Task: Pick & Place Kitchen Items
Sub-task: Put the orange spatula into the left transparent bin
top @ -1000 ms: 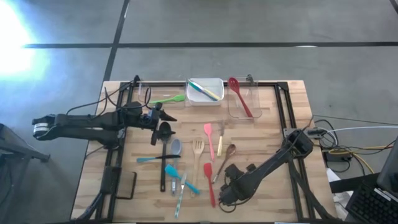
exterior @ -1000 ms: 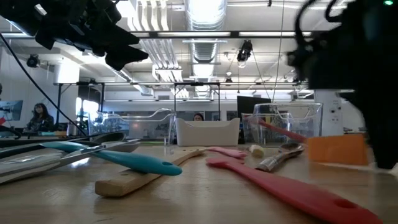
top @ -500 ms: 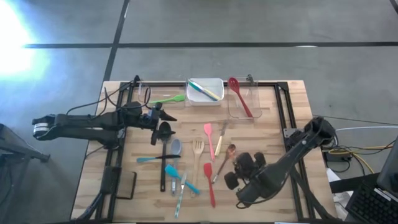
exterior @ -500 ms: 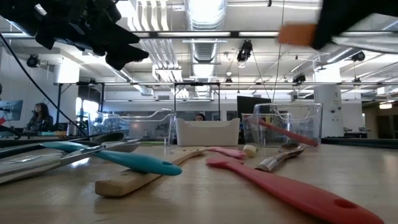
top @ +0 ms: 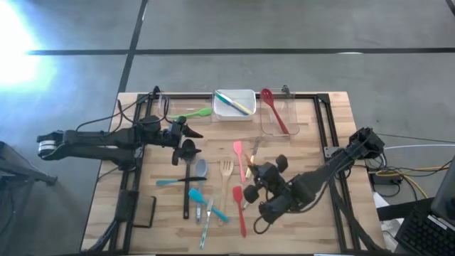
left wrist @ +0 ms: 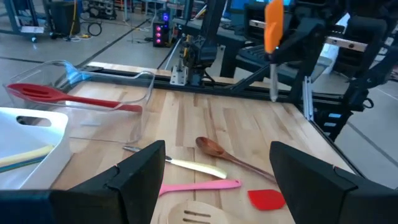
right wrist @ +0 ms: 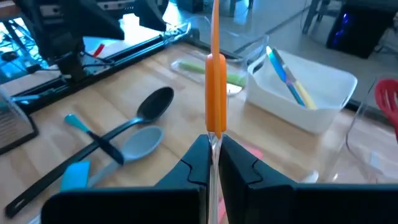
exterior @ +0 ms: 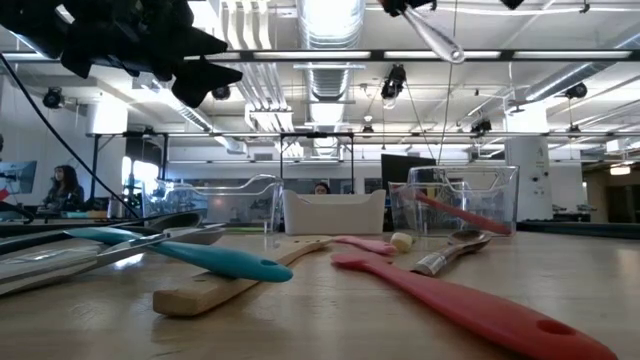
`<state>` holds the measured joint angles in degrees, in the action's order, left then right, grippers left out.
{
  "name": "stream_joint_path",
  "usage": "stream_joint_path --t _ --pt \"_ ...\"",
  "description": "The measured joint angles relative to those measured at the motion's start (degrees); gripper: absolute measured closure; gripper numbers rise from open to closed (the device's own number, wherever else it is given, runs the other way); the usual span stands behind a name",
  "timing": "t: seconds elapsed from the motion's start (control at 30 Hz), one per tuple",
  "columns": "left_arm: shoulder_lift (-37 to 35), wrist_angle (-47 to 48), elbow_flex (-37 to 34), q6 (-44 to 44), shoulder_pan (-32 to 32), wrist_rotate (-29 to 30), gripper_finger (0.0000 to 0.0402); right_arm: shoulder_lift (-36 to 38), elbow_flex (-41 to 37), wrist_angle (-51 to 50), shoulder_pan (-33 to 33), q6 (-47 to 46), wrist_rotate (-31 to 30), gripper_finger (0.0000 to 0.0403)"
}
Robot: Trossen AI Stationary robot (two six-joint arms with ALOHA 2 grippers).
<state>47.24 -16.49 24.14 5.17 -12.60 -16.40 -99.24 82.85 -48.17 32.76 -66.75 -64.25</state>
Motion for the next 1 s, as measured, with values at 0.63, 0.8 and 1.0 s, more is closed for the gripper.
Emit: stream_joint_path --t 0.63,0.8,1.0 --pt "6.2 -15.1 0.0 4.1 0.1 -11.3 0.0111 0.5 -0.3 45.6 -12.0 53.4 21.1 0.0395" --pt "8.4 -20.0 0.0 4.1 0.9 -11.8 0.0111 0.2 -1.1 56.7 -15.5 62.0 28.5 0.0395" --pt "10.4 -25.8 0.0 4.1 1.9 -12.0 0.0111 -1.0 -3.3 66.1 -19.5 64.8 36.5 0.0395"
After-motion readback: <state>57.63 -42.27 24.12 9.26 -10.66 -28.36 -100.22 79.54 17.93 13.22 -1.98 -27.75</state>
